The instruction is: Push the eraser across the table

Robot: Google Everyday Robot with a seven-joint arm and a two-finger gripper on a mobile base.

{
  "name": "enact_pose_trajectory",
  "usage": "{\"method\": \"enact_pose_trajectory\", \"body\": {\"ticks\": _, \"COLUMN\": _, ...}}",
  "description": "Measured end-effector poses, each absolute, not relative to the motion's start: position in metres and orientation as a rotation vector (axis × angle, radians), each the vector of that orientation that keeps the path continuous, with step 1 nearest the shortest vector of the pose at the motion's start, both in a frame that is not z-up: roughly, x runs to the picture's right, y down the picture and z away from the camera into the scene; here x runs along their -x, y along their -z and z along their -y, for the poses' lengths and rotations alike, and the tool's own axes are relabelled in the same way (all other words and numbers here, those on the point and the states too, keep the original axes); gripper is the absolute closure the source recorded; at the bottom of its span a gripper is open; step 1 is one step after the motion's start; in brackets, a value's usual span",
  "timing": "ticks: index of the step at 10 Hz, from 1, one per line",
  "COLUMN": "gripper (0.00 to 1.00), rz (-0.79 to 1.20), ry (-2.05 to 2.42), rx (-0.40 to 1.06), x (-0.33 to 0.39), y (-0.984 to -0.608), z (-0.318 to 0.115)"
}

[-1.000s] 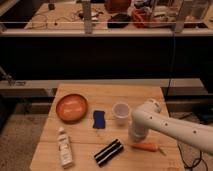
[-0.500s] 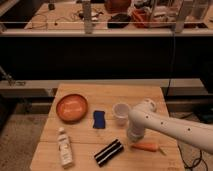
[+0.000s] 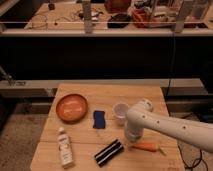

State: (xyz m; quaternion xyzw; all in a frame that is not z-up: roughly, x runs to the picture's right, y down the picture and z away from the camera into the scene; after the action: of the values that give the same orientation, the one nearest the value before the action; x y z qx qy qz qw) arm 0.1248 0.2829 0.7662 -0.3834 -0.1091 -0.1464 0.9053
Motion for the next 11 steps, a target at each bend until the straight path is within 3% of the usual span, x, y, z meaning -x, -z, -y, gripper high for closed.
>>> {"method": "enact_pose_trajectory", "body": {"ticks": 11, "gripper": 0.98, "rz": 0.230, "ry": 0.389, "rx": 0.823, "x": -0.094, "y": -0.778, "z": -0.297}}
